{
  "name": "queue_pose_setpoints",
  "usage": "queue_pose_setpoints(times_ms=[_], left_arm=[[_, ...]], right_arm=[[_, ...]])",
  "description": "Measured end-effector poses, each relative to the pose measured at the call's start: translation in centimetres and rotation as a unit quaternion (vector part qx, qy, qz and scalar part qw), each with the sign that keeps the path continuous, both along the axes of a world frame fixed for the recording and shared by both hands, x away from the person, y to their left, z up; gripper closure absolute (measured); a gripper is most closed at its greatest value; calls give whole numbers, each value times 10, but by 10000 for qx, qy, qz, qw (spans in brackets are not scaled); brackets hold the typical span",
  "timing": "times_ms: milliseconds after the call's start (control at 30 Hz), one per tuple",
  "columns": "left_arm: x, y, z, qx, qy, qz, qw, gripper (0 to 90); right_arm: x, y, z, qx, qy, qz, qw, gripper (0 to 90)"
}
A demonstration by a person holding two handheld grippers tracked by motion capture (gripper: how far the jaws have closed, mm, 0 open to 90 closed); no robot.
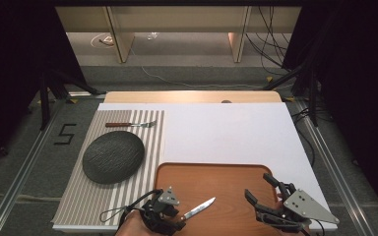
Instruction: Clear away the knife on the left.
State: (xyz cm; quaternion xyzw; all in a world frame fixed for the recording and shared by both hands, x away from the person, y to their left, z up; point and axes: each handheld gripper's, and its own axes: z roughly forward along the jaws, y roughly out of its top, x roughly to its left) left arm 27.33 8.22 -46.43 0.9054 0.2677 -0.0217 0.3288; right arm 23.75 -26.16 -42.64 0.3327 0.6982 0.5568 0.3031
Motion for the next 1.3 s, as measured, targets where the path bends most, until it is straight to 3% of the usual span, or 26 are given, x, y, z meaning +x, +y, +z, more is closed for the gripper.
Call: queue_pose_setpoints(times_ms=[67, 233, 333, 467, 600, 667, 833, 933, 1000, 1300], left_arm=[[-1, -1, 2, -166, -64, 2, 9998, 410], [-4, -4, 4, -348, -365, -1, 9987, 329], [-6, -7, 3, -434, -428, -26, 9981, 330], [-8, -9, 3, -476, -618, -129, 9969, 433], [-6, -11, 3, -425, -569, 17, 9975, 599], [-6, -13, 2, -372, -544, 20, 9978, 660], [-9, -20, 0, -145, -719, -69, 9973, 783], [-8, -22, -2, -121, -742, -102, 9971, 853], [-8, -23, -3, -57, -740, -120, 9972, 892], [-8, -29, -5, 42, -687, -220, 9974, 896]], right_arm=[[0, 0, 0, 1, -2, 3, 10000, 265], [0, 0, 0, 1, -8, 1, 10000, 265], [0, 0, 0, 1, -2, 3, 10000, 265], [0, 0, 0, -7, -5, 8, 10000, 265], [0, 1, 0, -15, -11, 15, 10000, 265], [0, 1, 0, -18, -11, 18, 10000, 265], [0, 1, -1, -16, -10, 13, 10000, 265], [0, 1, -1, -22, -9, 17, 10000, 265], [0, 1, -1, -22, -8, 16, 10000, 265], [1, 1, -1, -13, -2, 13, 10000, 265]])
